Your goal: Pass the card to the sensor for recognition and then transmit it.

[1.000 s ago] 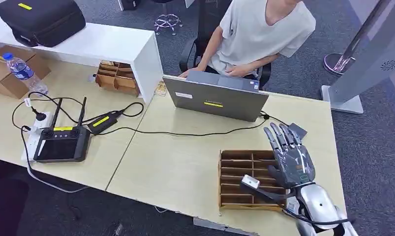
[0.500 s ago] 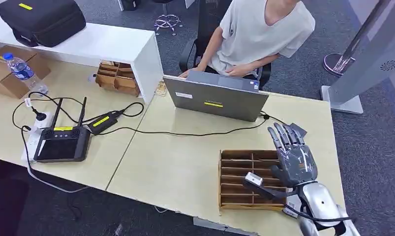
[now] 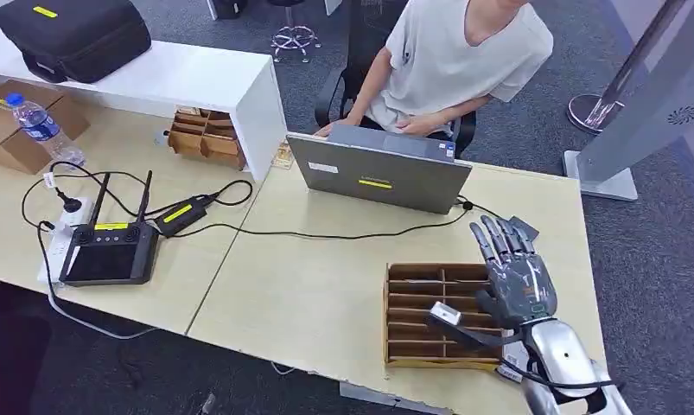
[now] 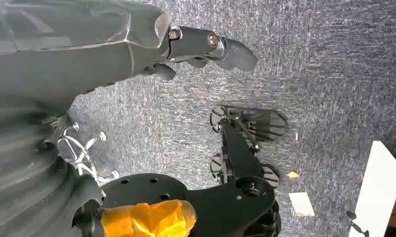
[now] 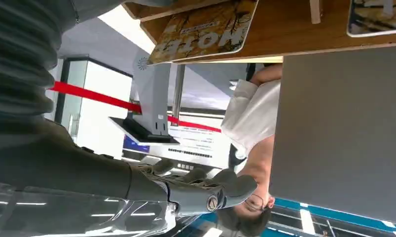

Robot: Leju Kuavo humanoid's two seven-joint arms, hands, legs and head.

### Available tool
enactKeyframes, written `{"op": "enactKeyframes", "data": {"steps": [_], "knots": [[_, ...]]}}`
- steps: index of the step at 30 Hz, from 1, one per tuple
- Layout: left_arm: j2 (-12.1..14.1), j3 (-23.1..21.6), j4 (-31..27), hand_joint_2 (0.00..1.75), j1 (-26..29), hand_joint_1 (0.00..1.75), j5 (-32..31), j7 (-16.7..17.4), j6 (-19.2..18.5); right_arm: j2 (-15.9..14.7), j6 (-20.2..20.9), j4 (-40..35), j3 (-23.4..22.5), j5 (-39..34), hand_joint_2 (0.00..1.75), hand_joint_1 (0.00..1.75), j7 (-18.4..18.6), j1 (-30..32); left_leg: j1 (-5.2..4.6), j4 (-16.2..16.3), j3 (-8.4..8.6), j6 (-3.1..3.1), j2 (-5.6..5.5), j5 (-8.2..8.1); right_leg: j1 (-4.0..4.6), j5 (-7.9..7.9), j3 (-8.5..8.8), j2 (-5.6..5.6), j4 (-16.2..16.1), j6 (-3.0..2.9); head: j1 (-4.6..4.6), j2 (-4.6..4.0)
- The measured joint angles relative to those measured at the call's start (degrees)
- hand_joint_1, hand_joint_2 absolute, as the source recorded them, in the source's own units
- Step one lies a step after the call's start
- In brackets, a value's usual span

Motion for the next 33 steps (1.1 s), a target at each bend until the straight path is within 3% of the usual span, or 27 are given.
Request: {"op": "enactKeyframes", "data": {"steps": [12,13,14,33], "knots": [[0.0,0.0,0.0,1.75,-0.1,0.00,-0.5,0.0,-0.2,2.3,0.2,1.5,0.1,0.1,1.75,0.00,-0.2,-1.0,0.00,0.0,0.00,0.00,-0.01,0.00,0.00,0.00,0.00,0.00,0.0,0.00,0.00,0.00],[0.0,0.0,0.0,1.75,-0.2,0.00,-0.5,0.0,-0.2,2.4,0.1,1.6,0.1,0.1,1.75,0.28,-0.2,-1.0,0.00,0.0,0.00,0.00,-0.01,0.00,0.00,0.00,0.00,0.00,0.0,0.00,0.00,0.00],[0.0,0.0,0.0,1.75,-0.2,0.00,-0.5,0.0,-0.2,2.4,0.1,1.6,0.1,0.0,1.75,1.75,-0.2,-1.0,0.00,0.0,0.00,0.00,-0.01,0.00,0.00,0.00,0.00,0.00,0.0,0.00,0.00,0.00],[0.0,0.9,0.0,1.75,-0.2,0.00,-0.5,0.0,-0.2,2.4,0.1,2.2,0.1,-1.8,1.75,1.75,-1.2,-0.9,0.00,0.0,-0.02,0.00,-0.01,0.00,0.00,-0.01,-0.03,0.00,0.0,0.00,0.00,0.00]]}}
